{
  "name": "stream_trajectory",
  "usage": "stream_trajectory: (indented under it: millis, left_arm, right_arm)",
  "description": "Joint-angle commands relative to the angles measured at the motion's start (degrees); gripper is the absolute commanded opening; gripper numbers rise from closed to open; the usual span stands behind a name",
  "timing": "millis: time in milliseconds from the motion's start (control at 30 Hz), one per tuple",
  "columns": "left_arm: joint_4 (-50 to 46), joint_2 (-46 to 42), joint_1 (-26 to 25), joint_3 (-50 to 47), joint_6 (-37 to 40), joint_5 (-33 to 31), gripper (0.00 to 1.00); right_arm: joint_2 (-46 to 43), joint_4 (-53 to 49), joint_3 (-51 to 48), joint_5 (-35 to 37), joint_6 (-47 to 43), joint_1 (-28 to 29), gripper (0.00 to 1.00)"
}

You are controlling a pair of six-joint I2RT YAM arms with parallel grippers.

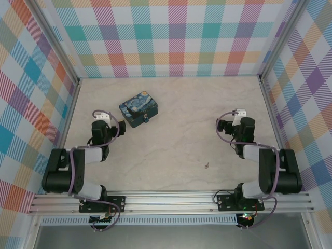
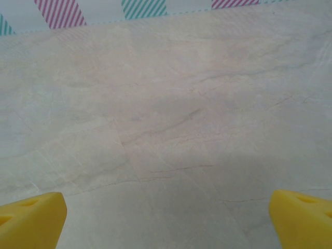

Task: Unlock the padlock with the key

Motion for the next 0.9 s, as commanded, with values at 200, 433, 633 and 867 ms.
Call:
stream_trajectory:
  millis: [200,433,633,867]
  left_arm:
    - [-34.8,-16.0,-0.5,11.6,-11.2,1.5,1.00]
    - [-42.5,-15.2,-1.9,18.7,-16.1,13.4,1.00]
    - [-43.5,-9.2,-7.8,24.8,-16.2,13.3,1.00]
    - [-41.0,-0.9,-12.8,31.3,-15.8,13.3,1.00]
  right_arm:
    - [-17.2,-37.5,12.1,-6.7,10.2,0.1,1.00]
    - [-22.3,-51.2,14.9,-20.8,22.1,0.2,1.00]
    - [-21.8,-53.8,14.2,-25.9,26.2,0.4,1.00]
    - [-19.6,-61.2,16.1,-18.3,23.9,6.5,1.00]
